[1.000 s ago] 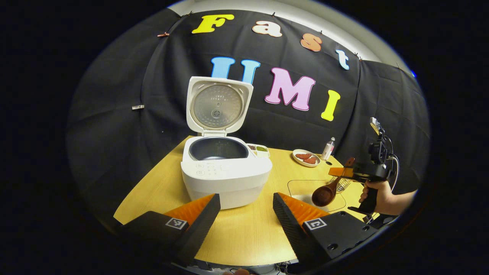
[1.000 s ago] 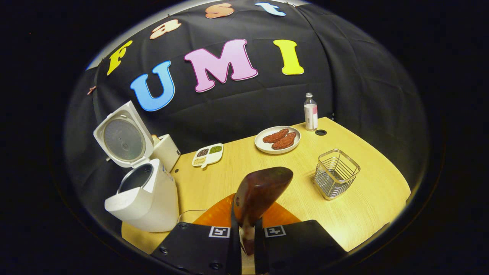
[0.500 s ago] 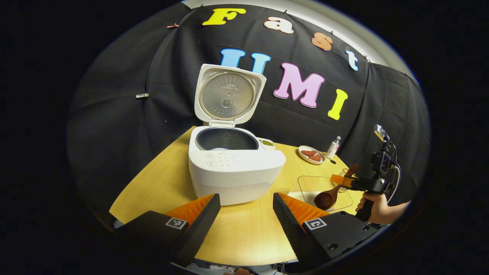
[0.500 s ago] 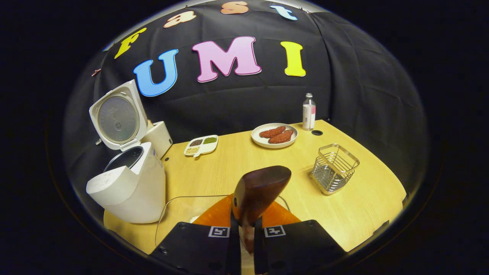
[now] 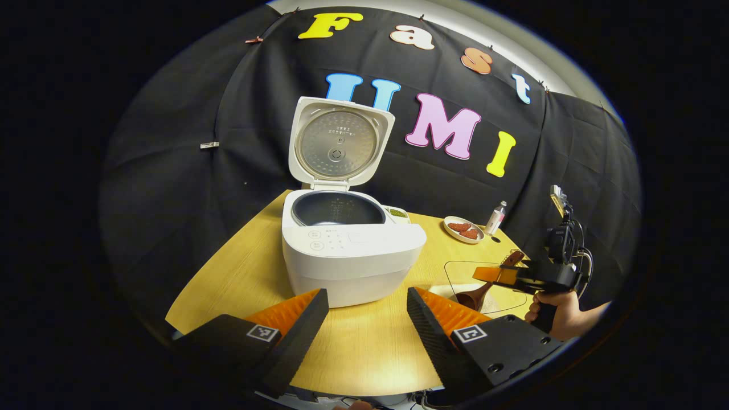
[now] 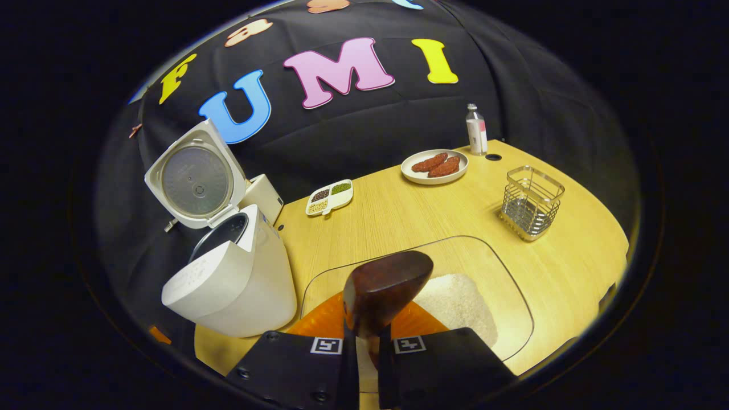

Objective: Close the left gripper, press the button to open the rice cooker; take a wooden spoon from the chopstick holder with the right hand, scoop a spoonful of rice and pour it into the rice cooker, then put the wooden spoon back into the chopstick holder.

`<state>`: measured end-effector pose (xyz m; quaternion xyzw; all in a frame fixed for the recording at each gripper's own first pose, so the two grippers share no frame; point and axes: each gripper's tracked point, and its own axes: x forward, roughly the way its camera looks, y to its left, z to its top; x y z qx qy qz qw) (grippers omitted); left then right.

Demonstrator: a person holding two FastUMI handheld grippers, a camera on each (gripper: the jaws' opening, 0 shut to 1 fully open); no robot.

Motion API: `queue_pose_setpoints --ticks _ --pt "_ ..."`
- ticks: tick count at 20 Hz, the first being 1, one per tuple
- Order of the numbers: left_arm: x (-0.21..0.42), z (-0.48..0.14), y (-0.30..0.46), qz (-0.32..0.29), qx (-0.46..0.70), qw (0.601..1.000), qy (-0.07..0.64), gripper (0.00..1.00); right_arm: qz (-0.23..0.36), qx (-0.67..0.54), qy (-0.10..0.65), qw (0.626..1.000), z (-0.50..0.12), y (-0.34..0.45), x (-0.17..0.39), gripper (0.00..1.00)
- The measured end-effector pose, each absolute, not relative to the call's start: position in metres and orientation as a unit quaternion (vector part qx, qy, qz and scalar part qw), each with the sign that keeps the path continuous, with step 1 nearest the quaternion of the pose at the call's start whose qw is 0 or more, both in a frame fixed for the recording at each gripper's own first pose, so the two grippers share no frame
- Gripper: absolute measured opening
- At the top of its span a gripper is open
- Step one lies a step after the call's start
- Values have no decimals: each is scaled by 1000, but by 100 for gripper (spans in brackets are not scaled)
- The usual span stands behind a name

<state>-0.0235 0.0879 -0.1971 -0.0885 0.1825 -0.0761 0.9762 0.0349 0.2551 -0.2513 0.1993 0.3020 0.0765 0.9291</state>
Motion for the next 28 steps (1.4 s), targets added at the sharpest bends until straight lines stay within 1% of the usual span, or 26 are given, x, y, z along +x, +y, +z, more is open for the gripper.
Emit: queue_pose_setpoints --ticks 1,2,6,7,8,9,12,16,21,28 --pt "-24 -196 88 -77 -87 976 182 96 72 215 309 924 -252 256 35 13" --pt "-25 -197 88 -77 -86 976 182 96 67 230 316 918 -252 255 34 17" --pt "-27 -196 92 -71 -87 977 181 96 47 293 353 887 -259 250 34 18" --pt "-27 -194 94 -66 -90 977 180 95 39 314 362 877 -260 246 34 14" --pt "-27 -192 96 -64 -94 977 178 95 30 335 366 868 -261 240 35 18" --pt "-27 -189 97 -61 -99 978 176 95 23 355 368 859 -260 235 37 18" --pt "-25 -188 99 -55 -104 978 174 95 7 395 365 843 -253 219 40 18" --pt "-24 -180 99 -52 -91 981 165 96 -7 419 354 836 -248 198 52 18" --pt "-26 -166 85 -66 -76 984 150 96 -27 476 341 810 -226 174 64 18" --pt "-30 -154 69 -76 -73 985 137 96 -14 526 326 786 -183 168 78 18"
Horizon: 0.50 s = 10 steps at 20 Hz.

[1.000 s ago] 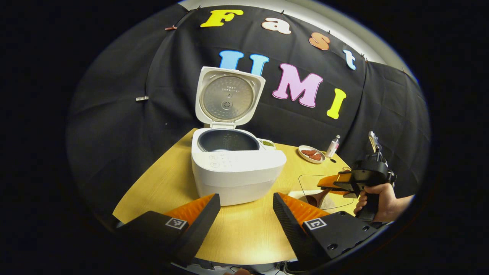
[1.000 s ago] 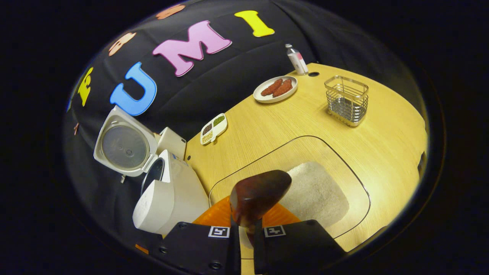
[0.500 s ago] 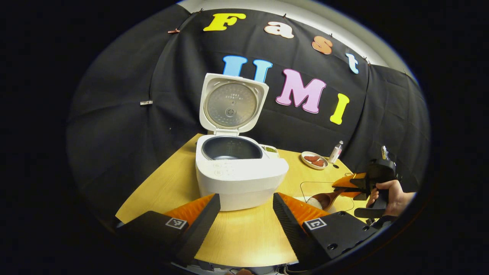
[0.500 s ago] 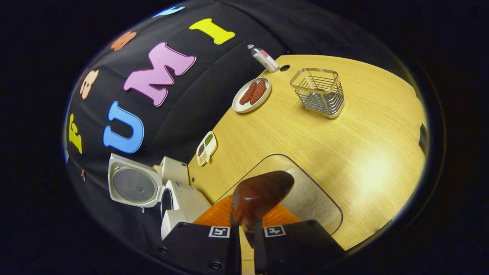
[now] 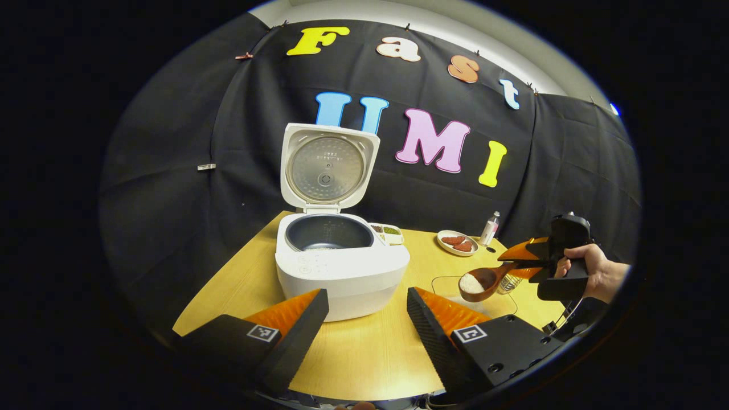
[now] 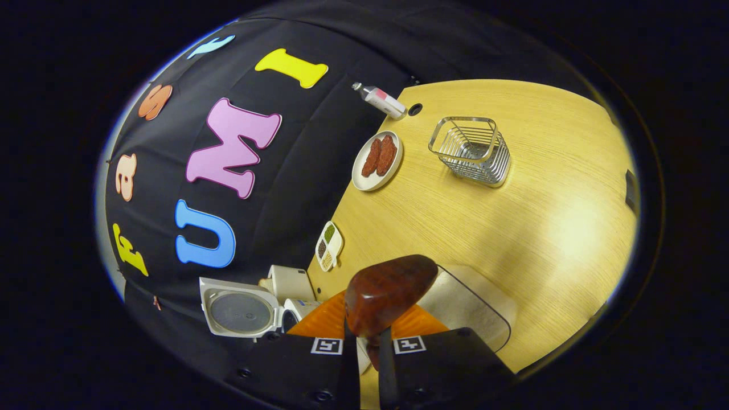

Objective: Close the left gripper, press the button to open the rice cooker; take a wooden spoon from the chopstick holder with the right hand, scoop a spoonful of rice and pour it into the rice cooker, then put the wooden spoon back into the chopstick holder.

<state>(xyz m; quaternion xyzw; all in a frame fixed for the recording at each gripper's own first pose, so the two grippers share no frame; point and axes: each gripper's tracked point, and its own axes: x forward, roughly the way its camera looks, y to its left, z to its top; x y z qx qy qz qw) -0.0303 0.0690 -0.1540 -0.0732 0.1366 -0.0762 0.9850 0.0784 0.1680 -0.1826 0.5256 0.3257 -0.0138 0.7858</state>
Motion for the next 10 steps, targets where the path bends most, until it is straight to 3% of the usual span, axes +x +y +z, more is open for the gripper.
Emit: queue_pose_setpoints --ticks 10 --pt "-44 -140 70 -62 -88 988 113 96 45 556 304 772 -112 215 109 18"
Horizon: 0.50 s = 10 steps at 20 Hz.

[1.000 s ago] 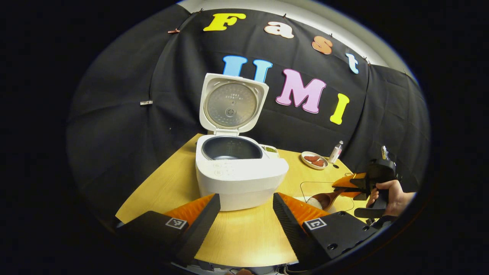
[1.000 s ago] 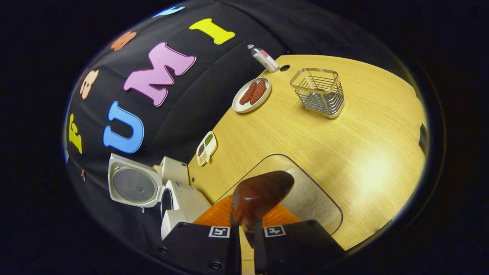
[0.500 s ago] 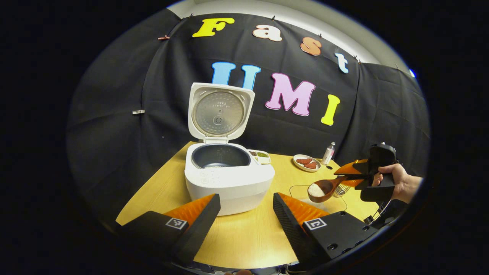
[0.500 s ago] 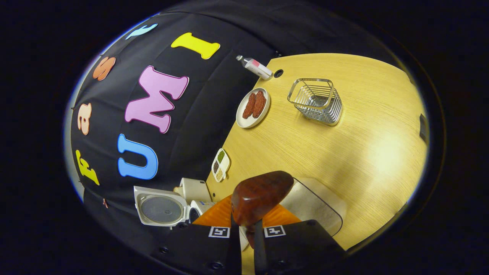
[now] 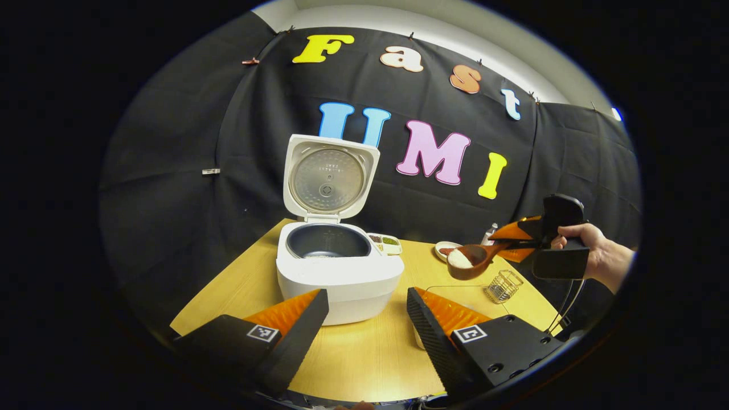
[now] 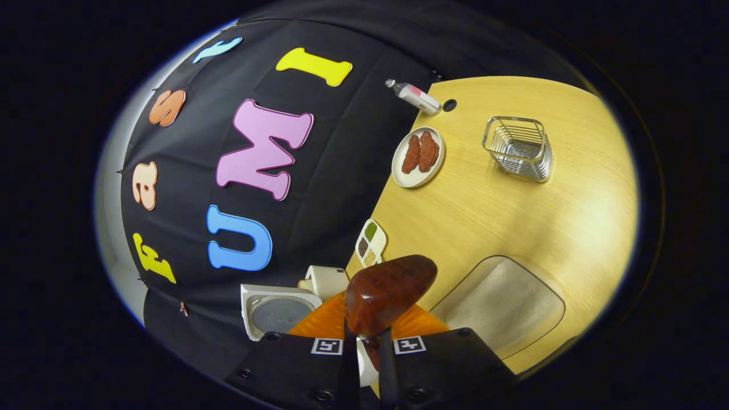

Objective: Close the left gripper, press the button to open the rice cooker; take a wooden spoon from the chopstick holder with the right hand, scoop a spoonful of rice and pour it into the rice cooker, then put the wooden spoon back into the chopstick holder.

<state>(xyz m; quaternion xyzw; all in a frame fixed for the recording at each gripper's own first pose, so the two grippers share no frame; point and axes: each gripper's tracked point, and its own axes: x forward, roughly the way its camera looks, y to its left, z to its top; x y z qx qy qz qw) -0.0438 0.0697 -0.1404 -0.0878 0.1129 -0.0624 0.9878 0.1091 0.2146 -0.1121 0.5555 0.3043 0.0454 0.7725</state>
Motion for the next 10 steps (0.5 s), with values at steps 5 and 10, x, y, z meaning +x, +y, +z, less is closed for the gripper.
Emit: queue_pose_setpoints --ticks 5,10 --pt "-49 -143 74 -45 -100 987 116 95 75 563 299 767 -87 257 124 17" --pt "-58 -152 99 -16 -93 989 116 96 89 568 312 757 -82 302 137 17"
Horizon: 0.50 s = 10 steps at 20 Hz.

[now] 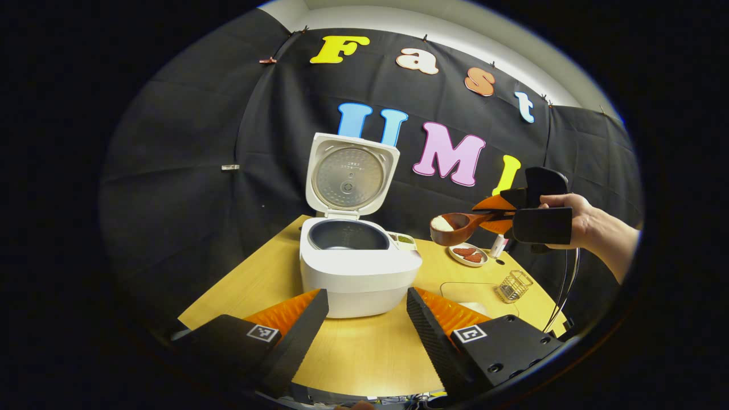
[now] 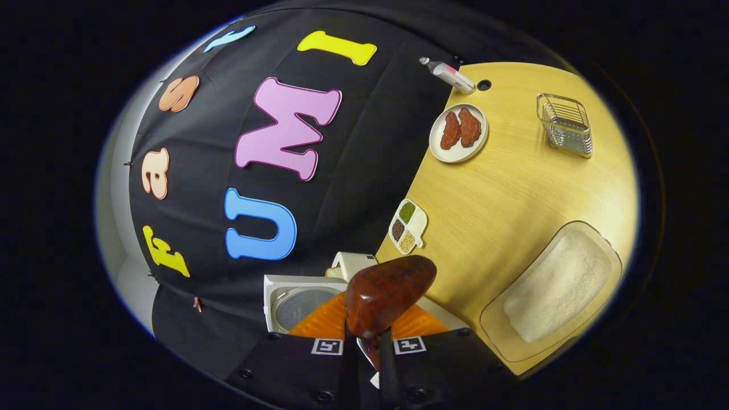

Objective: Close the left gripper, press the button to open the rice cooker; take a wooden spoon from the chopstick holder with the right hand, scoop a spoonful of rice and pour it into the rice cooker, then put the wooden spoon back into the chopstick holder.

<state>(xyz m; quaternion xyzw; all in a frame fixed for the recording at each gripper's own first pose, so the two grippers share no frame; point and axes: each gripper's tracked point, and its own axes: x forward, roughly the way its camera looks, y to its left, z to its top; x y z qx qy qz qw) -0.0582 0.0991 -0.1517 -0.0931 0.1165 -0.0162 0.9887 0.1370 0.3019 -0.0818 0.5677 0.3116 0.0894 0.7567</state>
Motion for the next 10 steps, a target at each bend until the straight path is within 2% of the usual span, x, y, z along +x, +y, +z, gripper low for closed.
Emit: queue_pose_setpoints --ticks 4,5,6,10 --pt "-65 -160 131 10 -96 988 122 96 104 556 315 762 -77 341 154 17" --pt "-64 -162 137 16 -99 987 124 96 110 549 314 767 -76 352 159 12" --pt "-63 -163 142 21 -101 987 127 96 118 541 313 772 -73 363 161 17" --pt "-59 -172 163 37 -96 986 133 98 150 498 306 798 -71 408 171 17"
